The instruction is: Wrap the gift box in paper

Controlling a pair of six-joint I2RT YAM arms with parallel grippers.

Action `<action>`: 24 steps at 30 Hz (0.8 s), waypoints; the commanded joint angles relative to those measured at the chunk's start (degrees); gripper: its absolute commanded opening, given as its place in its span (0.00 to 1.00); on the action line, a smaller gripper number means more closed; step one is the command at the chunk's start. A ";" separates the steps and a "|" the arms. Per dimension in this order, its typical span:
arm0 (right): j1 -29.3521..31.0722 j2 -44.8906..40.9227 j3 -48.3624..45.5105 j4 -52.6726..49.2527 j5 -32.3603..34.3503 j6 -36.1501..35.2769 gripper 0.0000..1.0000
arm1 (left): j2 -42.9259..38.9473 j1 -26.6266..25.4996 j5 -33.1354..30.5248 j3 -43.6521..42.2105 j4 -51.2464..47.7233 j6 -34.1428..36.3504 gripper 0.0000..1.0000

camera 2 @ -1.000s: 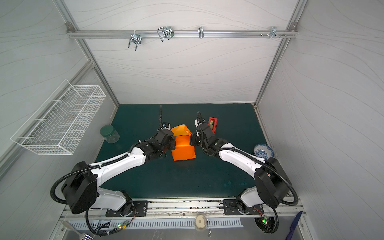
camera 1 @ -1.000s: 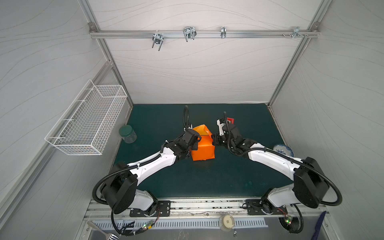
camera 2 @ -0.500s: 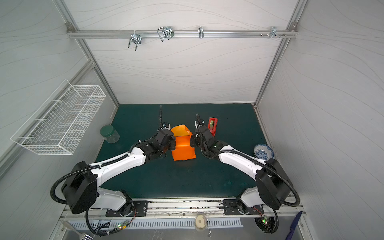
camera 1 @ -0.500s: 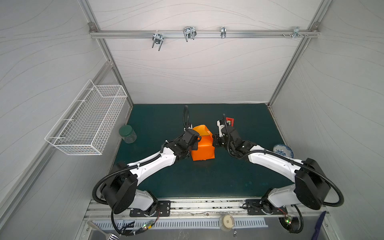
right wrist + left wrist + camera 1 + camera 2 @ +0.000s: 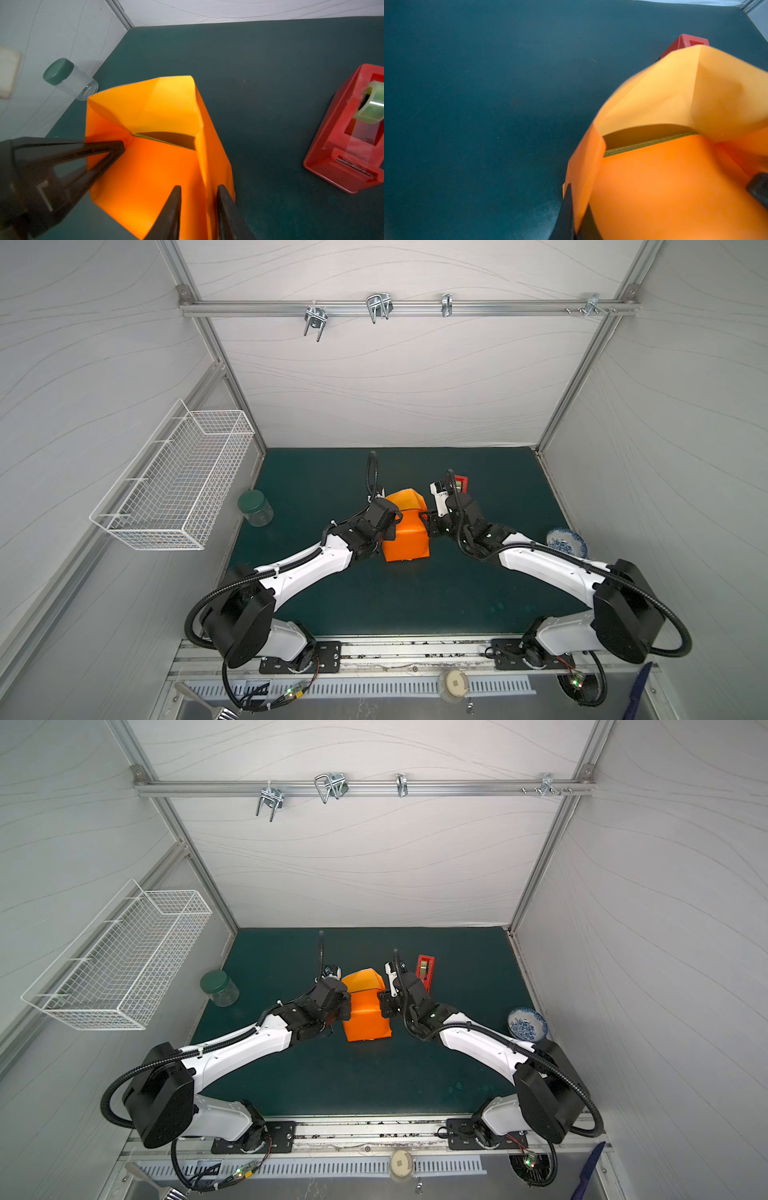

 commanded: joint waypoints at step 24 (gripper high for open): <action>5.04 11.74 15.88 -14.78 24.61 -8.05 0.04 | 1.16 -0.51 1.84 -0.52 -0.62 0.02 0.00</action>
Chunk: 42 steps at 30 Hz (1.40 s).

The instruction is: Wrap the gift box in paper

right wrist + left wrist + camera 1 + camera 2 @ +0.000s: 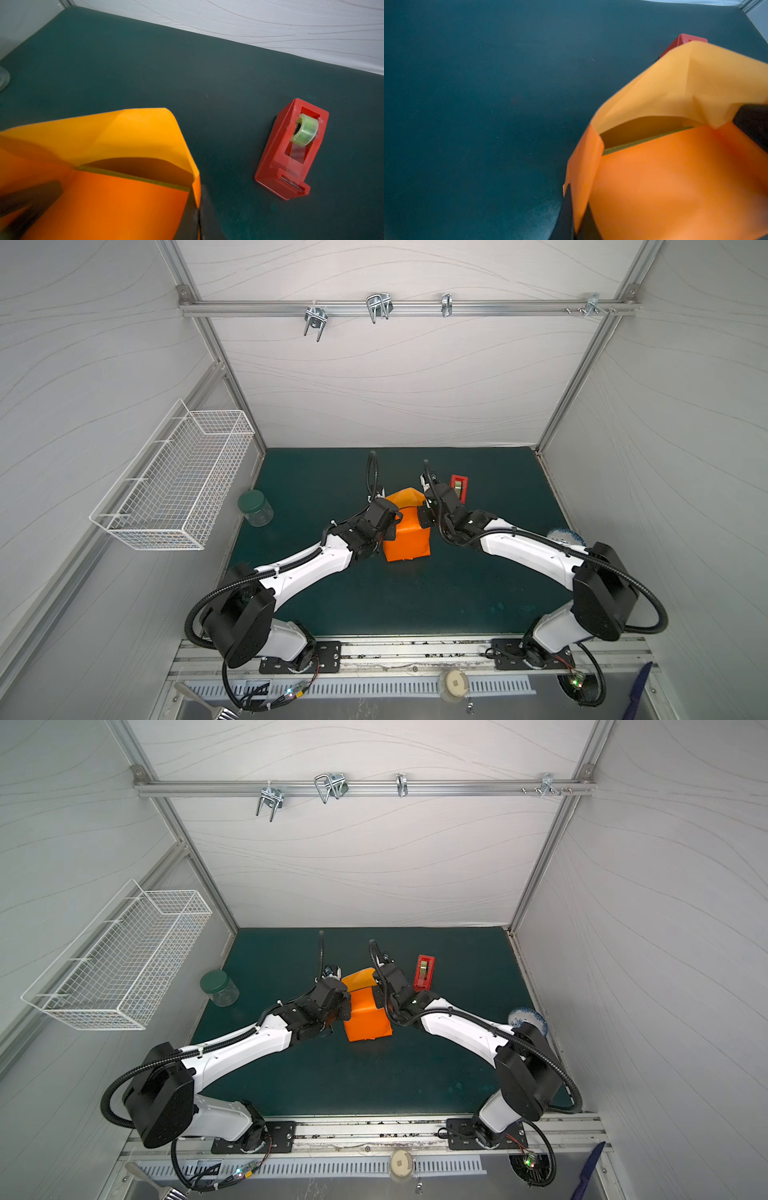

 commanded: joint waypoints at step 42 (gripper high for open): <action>-5.58 -7.69 -2.04 -0.99 -20.10 6.93 0.45 | 1.30 -0.49 2.00 -0.81 -0.02 -0.03 0.00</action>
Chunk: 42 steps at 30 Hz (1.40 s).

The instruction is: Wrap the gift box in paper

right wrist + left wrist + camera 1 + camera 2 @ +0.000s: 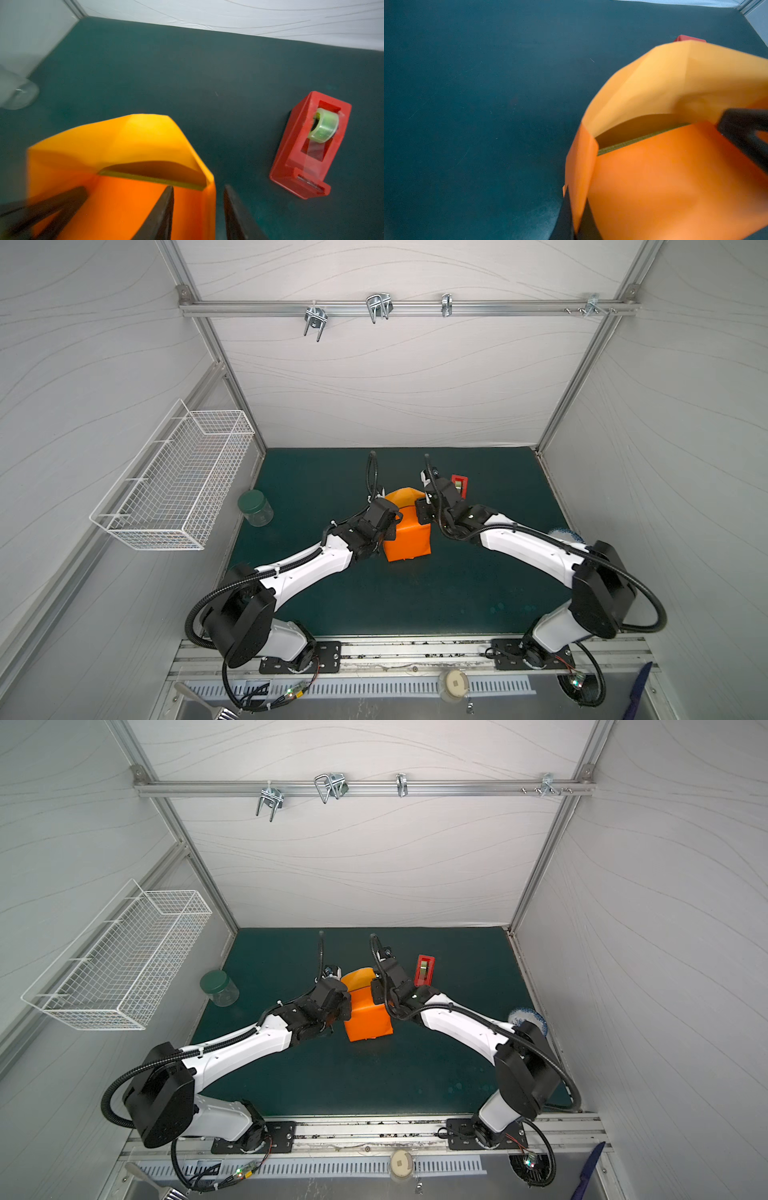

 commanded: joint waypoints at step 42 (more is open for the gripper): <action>-8.08 1.26 -7.41 13.33 -27.46 7.26 0.08 | 1.71 -0.50 1.98 -0.11 -0.84 0.02 0.00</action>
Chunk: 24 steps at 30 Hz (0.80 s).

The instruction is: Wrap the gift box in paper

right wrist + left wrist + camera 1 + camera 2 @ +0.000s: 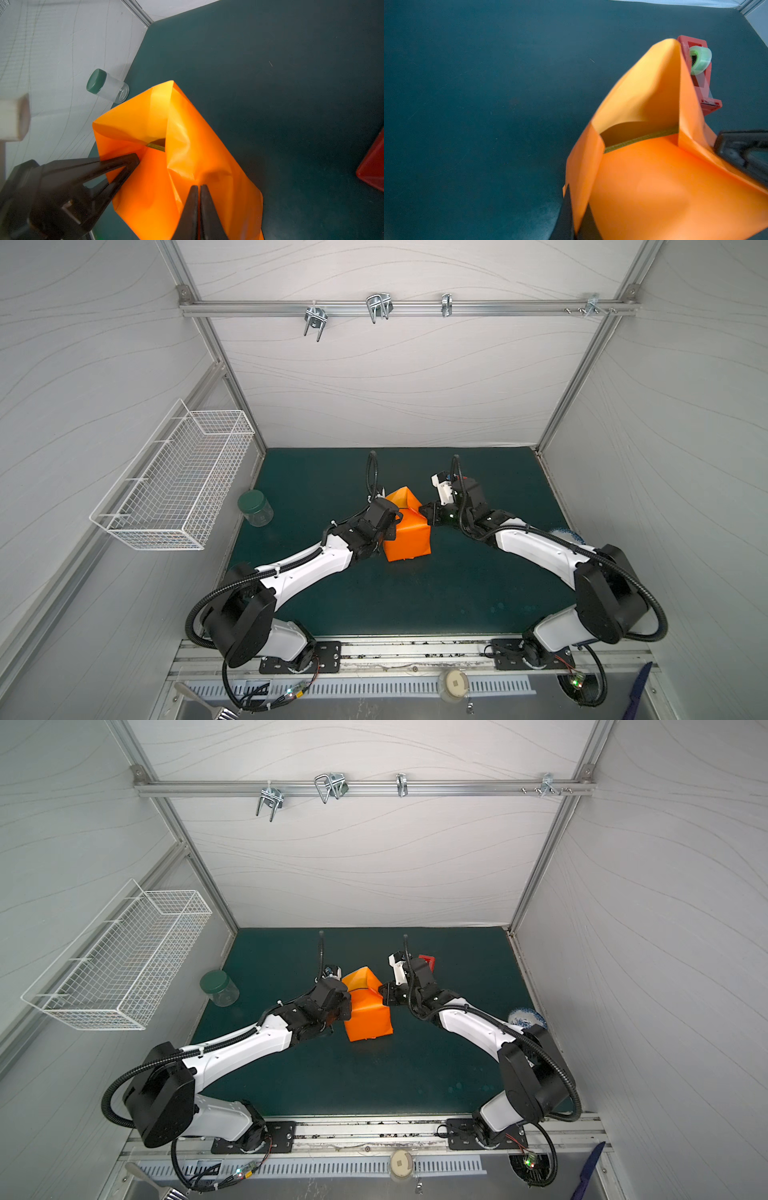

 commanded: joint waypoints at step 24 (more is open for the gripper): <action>3.10 0.48 -6.16 1.08 4.05 -1.13 0.07 | -0.36 -0.40 5.81 2.41 2.30 -3.11 0.54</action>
